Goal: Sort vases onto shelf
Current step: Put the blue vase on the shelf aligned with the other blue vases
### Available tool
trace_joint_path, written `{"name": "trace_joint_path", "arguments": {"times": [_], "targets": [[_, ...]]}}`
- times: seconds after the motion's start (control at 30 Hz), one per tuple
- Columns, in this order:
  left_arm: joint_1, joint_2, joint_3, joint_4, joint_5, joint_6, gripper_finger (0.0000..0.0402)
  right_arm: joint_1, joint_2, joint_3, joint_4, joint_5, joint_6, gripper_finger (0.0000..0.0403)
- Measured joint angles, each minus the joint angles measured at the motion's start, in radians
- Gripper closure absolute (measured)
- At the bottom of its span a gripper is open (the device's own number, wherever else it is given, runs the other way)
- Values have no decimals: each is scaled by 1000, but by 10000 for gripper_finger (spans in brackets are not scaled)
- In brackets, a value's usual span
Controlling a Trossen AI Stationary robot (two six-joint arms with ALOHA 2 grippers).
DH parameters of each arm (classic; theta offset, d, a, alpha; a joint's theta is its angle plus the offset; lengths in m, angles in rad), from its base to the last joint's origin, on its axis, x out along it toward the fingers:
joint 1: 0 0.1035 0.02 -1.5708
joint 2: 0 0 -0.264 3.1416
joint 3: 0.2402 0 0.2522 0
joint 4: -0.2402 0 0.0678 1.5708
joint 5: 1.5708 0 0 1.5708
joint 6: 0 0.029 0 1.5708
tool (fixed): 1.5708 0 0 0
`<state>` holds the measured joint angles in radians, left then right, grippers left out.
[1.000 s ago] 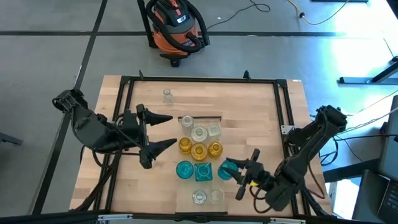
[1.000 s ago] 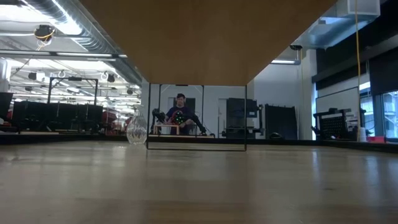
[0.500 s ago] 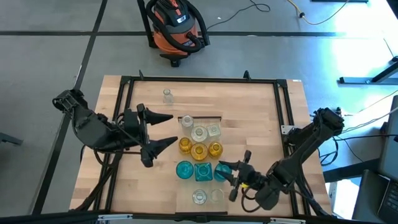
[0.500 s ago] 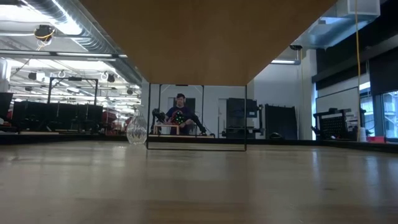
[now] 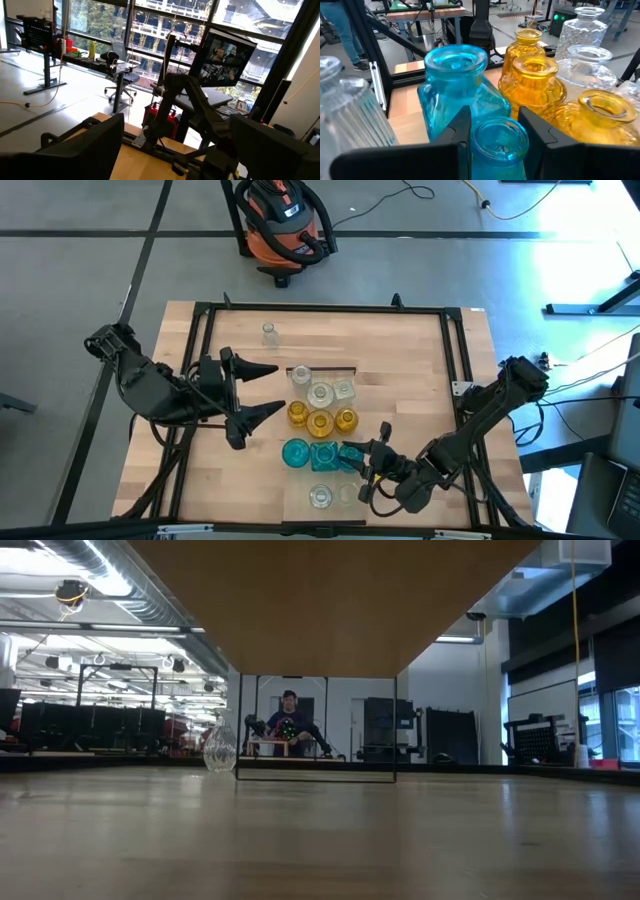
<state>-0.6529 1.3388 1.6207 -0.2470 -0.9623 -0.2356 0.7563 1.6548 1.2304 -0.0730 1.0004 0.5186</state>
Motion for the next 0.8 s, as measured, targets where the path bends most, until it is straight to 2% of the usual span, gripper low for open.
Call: {"name": "trace_joint_path", "arguments": {"times": [0.2,0.37,0.43,0.6,0.8], "targets": [[0,0,0,0,1,0,51,0,12,2,12,1,8,321],[0,0,0,-4,3,1,51,0,12,2,15,46,8,273],[0,0,0,-4,3,1,51,0,12,2,18,43,8,265],[0,0,0,-4,3,1,51,0,12,2,25,17,8,268],[0,0,0,-5,8,1,51,0,11,2,49,36,-1,268]]}}
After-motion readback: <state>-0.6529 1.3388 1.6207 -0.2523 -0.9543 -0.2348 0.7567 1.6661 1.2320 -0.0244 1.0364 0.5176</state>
